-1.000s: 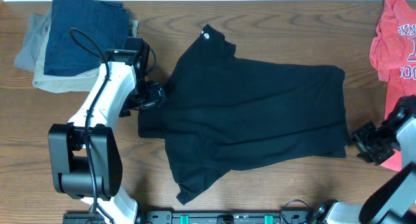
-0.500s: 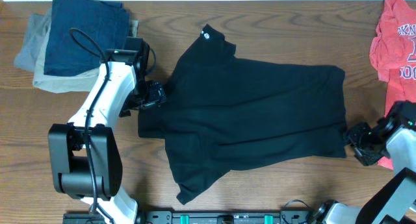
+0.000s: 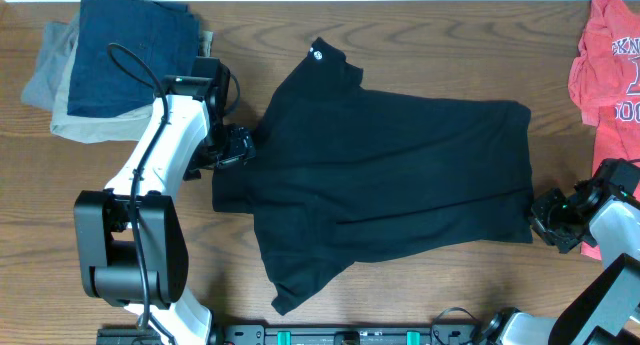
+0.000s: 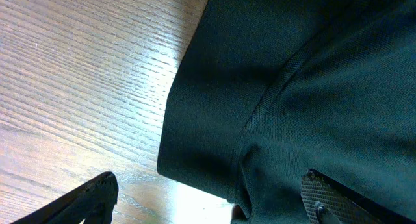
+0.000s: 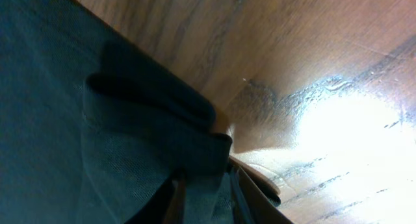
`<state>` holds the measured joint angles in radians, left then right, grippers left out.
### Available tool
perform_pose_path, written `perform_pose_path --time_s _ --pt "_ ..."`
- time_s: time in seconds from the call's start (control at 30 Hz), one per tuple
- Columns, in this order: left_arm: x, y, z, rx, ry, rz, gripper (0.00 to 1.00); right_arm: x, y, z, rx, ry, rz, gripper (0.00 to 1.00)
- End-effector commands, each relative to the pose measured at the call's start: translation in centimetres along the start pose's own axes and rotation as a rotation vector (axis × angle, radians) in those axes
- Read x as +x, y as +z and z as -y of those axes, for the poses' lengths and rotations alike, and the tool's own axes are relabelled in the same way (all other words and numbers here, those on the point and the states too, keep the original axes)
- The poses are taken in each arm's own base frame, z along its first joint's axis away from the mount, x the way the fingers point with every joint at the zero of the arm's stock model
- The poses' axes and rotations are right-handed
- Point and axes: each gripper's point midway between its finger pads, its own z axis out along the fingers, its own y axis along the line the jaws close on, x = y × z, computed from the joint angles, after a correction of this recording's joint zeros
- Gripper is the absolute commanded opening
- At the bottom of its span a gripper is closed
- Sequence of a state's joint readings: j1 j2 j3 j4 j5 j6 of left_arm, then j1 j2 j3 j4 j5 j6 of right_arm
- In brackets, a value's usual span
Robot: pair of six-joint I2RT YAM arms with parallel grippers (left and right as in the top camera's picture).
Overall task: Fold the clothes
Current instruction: 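Grasp the polo's lower right corner with the right gripper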
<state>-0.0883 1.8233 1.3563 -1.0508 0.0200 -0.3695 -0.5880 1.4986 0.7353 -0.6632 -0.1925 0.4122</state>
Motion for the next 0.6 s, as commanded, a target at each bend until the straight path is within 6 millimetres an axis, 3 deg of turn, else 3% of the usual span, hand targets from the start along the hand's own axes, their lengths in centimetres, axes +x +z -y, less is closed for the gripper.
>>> perform_pose_path --time_s 0.0,0.07,0.2,0.43,0.57 --pt "0.12 0.12 -0.02 -0.008 0.009 -0.008 0.91 0.44 0.32 -0.1 -0.004 -0.005 -0.017 0.33" --pt "0.12 0.12 -0.02 -0.008 0.009 -0.008 0.91 0.63 0.51 0.03 -0.003 -0.004 -0.019 0.44" --pt "0.12 0.12 -0.02 -0.008 0.009 -0.008 0.91 0.81 0.97 0.22 -0.006 -0.001 -0.013 0.41" --pt "0.2 0.12 -0.06 -0.01 0.009 -0.011 0.91 0.45 0.99 0.06 -0.013 -0.004 0.002 0.21" --pt "0.2 0.12 -0.06 -0.01 0.009 -0.011 0.91 0.41 0.97 0.12 -0.009 -0.005 0.004 0.02"
